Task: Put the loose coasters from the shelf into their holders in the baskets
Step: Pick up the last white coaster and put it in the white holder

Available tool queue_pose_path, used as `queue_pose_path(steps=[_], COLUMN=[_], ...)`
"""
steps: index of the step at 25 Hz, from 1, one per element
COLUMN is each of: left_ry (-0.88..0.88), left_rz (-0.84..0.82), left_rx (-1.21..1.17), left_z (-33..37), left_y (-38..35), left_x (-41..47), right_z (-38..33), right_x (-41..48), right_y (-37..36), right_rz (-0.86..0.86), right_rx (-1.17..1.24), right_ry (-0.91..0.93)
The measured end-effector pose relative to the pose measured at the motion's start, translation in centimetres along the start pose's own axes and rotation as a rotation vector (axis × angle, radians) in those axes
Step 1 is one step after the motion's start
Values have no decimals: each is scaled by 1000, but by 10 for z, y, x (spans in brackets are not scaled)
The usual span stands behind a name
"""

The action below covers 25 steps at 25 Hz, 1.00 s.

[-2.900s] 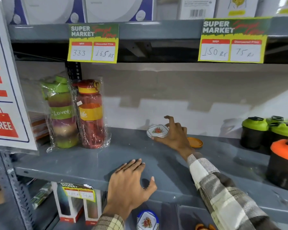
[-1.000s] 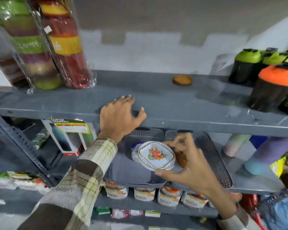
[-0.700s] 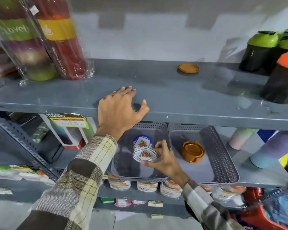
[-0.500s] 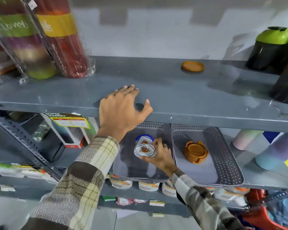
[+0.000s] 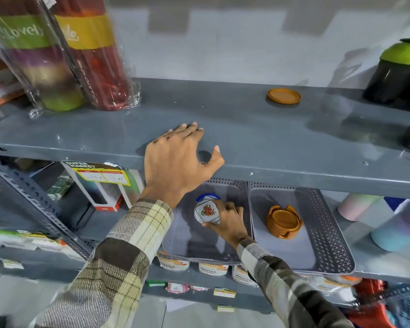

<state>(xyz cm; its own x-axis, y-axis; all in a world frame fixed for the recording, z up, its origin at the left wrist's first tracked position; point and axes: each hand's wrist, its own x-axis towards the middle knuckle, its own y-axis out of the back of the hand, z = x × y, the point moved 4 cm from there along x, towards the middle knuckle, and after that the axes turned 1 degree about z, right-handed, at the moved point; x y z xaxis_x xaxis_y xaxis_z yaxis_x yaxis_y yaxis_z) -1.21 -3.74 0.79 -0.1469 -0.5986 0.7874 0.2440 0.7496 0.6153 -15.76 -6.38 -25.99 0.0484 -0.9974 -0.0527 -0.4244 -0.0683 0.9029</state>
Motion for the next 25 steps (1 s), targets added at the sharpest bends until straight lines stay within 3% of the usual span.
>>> queue_pose_path(steps=[14,25], left_ry=[5,5], left_rz=[-57,-76], left_rx=[21,22], left_z=[0,0], left_y=[0,0], left_x=[-1,0], right_z=[-4,-15], right_x=[4,27], right_y=[9,25], right_rz=[-49,-290], right_rx=[-44,86], right_ry=[21,25])
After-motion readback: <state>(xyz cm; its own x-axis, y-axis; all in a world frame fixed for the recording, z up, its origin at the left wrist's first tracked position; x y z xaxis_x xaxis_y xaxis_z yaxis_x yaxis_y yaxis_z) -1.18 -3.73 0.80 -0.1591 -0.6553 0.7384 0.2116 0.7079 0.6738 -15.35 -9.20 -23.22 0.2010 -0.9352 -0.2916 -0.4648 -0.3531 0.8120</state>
